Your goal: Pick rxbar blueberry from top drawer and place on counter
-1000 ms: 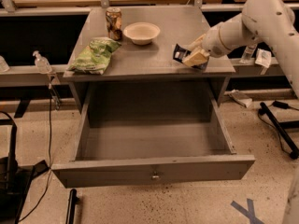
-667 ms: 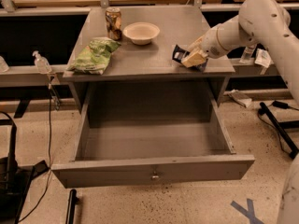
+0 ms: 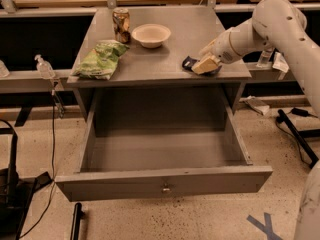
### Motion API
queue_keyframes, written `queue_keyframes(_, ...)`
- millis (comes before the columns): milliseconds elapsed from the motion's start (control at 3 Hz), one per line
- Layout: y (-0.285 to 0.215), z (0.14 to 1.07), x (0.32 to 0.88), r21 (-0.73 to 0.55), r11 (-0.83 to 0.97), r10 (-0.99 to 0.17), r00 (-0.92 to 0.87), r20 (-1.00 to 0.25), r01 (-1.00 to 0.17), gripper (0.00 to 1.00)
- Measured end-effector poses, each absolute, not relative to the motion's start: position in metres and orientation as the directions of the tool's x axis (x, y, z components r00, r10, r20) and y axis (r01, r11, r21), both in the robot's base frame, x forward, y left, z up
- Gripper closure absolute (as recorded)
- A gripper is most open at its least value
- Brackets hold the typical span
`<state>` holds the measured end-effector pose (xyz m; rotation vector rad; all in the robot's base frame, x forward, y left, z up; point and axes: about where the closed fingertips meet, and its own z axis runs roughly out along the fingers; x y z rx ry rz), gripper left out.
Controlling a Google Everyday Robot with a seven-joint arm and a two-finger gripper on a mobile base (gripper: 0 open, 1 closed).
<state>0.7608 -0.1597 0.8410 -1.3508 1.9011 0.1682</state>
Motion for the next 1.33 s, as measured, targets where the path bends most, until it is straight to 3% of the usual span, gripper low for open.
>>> queue_keyframes(333,-0.158,0.839,0.761,-0.309,0.426,-0.738,-0.129,-0.663,-0.850,0.00)
queue_keyframes(1000,-0.171,0.907,0.748,-0.291,0.470,-0.582,-0.045,-0.812,-0.834,0.00)
queue_keyframes(1333,-0.171,0.911,0.747,-0.290,0.471,-0.571,-0.037,-0.820,-0.833,0.00)
